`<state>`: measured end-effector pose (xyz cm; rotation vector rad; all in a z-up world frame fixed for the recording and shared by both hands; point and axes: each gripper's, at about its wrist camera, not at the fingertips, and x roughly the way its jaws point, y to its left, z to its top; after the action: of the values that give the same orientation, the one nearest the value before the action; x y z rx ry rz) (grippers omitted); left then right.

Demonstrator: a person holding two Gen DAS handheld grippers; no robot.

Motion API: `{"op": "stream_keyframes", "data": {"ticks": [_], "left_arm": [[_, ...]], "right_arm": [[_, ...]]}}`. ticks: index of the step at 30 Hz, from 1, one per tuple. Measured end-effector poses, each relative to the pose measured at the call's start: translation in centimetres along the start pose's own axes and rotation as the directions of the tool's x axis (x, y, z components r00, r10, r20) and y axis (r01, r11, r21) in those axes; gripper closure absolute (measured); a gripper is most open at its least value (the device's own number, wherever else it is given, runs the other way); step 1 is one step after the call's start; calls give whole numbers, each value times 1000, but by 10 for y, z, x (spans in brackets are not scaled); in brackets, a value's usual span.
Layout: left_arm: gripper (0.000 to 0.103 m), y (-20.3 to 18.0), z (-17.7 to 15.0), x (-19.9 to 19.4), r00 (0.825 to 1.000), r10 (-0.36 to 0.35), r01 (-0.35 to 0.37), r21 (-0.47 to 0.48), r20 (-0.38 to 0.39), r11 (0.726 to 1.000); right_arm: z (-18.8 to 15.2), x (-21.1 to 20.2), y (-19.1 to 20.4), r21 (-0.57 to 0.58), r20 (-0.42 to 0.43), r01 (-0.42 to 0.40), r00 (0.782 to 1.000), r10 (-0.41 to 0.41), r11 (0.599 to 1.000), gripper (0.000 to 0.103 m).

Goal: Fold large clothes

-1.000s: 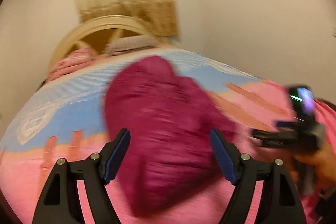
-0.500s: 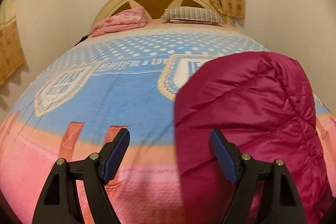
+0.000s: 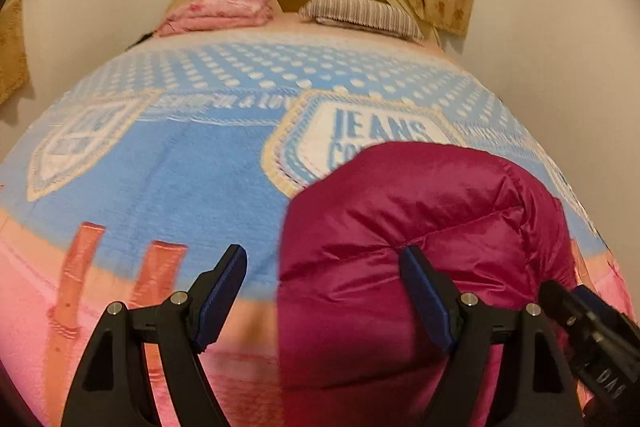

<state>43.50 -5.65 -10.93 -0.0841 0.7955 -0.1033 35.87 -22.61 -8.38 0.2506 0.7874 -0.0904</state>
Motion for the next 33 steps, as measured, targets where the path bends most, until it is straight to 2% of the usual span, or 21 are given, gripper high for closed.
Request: {"op": "stream_keyframes", "data": {"ticks": [4,9,20,33], "left_arm": [[23,-23,-12,4,1000,-6,6,53,11,999],[22,-41,-23,10,999,27,-30,109,31,994],[16,-36,-33,33,1000,-14,15,77,-15,997],[13,-42,-38,42,1000,5,-3,98,-24,995]], "right_arm": [[-13,11,-19,12,-2,24,1000,-24,1000,33],[-25,23,-33,29,-11,37,999,-37,999,33],[-36,37,-38,13,-9,49,999,-49,999,33],[-42,52,-42,14,-28,52,998,-52,999,30]]}}
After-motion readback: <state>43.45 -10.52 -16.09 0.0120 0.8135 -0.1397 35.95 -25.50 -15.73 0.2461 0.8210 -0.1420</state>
